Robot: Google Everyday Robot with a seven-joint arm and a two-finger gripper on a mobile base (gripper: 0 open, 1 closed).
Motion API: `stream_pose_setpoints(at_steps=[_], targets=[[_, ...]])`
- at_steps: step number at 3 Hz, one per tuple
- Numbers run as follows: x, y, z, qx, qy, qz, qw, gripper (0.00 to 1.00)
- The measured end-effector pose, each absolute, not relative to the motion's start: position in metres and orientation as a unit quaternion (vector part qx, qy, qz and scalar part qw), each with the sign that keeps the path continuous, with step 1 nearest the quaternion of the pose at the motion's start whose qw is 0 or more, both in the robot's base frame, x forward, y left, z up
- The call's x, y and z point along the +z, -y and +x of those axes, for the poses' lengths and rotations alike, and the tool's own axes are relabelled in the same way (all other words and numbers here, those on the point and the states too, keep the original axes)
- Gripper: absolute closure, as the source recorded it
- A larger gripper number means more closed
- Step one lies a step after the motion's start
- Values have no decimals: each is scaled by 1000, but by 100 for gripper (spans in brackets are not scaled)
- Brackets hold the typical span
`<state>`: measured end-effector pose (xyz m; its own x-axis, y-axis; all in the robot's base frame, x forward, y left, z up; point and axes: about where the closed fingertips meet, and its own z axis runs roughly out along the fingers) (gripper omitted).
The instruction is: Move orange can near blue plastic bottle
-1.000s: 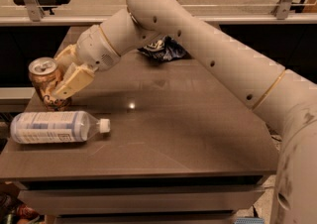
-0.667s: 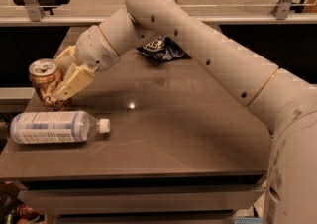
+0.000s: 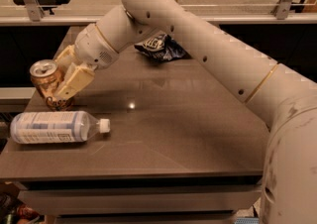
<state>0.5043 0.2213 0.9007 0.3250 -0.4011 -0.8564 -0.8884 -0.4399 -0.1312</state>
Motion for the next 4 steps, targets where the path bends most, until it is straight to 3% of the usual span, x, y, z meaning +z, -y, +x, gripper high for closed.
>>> stream_pose_setpoints(at_steps=[1,2,4], targets=[[899,-221,505,390,-433,-754,303,100],[897,-223,505,393,-434,-753,300,82],[894,-229,503,401,-432,-752,294,35]])
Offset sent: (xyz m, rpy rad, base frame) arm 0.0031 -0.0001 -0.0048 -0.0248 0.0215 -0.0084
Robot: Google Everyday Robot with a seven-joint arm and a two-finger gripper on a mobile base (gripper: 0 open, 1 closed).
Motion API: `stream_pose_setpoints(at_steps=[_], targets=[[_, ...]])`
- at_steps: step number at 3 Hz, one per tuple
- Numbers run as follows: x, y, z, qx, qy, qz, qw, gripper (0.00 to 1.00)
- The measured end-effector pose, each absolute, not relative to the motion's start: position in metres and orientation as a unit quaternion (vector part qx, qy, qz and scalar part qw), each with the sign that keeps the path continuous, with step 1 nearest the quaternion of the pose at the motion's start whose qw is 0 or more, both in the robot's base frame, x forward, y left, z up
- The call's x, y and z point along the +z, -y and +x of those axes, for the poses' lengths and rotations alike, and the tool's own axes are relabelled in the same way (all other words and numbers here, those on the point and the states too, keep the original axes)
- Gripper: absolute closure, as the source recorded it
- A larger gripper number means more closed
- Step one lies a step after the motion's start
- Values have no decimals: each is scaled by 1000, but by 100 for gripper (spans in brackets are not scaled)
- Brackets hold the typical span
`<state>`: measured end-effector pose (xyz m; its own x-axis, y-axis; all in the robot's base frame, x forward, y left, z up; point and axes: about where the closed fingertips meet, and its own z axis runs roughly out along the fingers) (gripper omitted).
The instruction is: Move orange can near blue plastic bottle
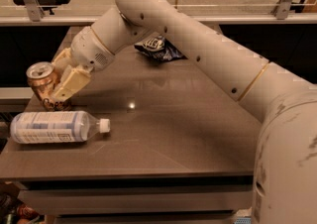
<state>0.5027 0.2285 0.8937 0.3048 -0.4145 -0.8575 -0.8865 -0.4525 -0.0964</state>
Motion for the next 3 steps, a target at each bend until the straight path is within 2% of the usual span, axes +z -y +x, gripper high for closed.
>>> stream_pose_setpoints(at_steps=[1,2,3], targets=[[893,-229,502,402,-434,-752,293,12],[891,-229,502,402,-435,-752,290,0],[892,-229,503,402,-436,-751,290,0]])
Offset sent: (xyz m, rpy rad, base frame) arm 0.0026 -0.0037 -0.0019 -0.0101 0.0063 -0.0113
